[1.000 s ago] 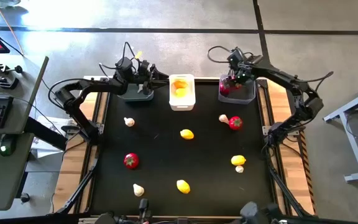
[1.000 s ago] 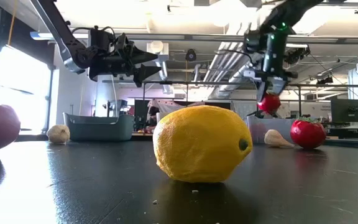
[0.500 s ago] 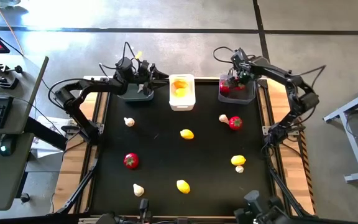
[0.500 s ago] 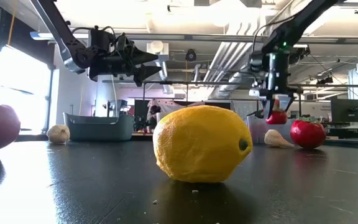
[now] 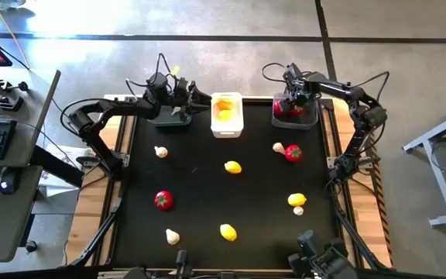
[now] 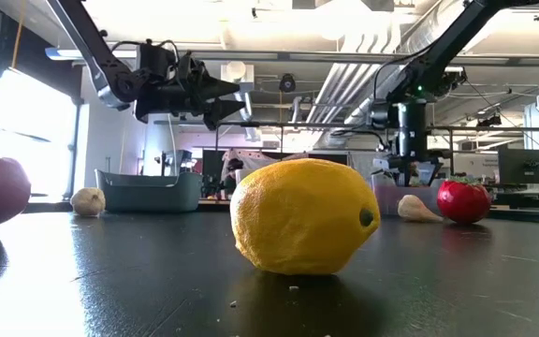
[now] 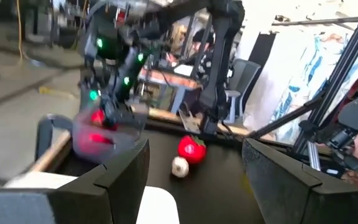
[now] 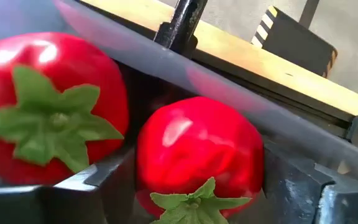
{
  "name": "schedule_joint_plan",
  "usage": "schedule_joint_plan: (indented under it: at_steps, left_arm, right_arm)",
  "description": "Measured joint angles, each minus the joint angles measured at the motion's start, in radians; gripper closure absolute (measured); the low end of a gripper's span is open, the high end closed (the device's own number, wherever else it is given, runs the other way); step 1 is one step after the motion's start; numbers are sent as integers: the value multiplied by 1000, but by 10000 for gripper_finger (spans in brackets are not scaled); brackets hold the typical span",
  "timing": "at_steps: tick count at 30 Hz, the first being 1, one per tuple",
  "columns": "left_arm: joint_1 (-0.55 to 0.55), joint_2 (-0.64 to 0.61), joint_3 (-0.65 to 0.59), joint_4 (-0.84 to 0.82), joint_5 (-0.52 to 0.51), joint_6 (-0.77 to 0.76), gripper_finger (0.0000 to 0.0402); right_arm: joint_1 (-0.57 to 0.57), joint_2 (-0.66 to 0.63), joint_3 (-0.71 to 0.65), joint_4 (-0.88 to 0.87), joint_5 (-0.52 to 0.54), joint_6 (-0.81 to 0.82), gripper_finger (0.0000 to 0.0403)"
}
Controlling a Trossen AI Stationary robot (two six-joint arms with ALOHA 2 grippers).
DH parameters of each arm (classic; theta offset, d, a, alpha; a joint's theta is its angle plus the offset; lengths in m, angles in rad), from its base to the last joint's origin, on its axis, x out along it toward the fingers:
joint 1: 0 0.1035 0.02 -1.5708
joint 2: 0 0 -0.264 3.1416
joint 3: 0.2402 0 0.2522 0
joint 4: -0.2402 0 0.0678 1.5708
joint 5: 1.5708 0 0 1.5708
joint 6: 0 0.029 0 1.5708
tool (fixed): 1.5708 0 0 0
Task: Sort produce into baskets
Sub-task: Put the red tomato into the transparent bin, then put the white garlic into the blue bin
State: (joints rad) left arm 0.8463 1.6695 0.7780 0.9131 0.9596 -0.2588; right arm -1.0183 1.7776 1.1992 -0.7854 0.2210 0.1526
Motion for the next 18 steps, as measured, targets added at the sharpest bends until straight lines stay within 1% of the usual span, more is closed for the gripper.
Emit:
schedule_joint_plan:
  at_steps: [6, 10, 14, 18]
  left_arm:
    - [0, 0, 0, -30, -8, 40, 161]
    - [0, 0, 0, -28, -33, 53, 161]
    - [0, 0, 0, -28, -38, 54, 161]
    - [-6, 0, 0, -27, -55, 84, 161]
  right_arm:
    - [5, 3, 1, 10, 35, -39, 79]
    - [10, 1, 17, 5, 45, -61, 60]
    - [31, 1, 47, -11, 48, -78, 59]
    - [69, 1, 96, -47, 85, -74, 79]
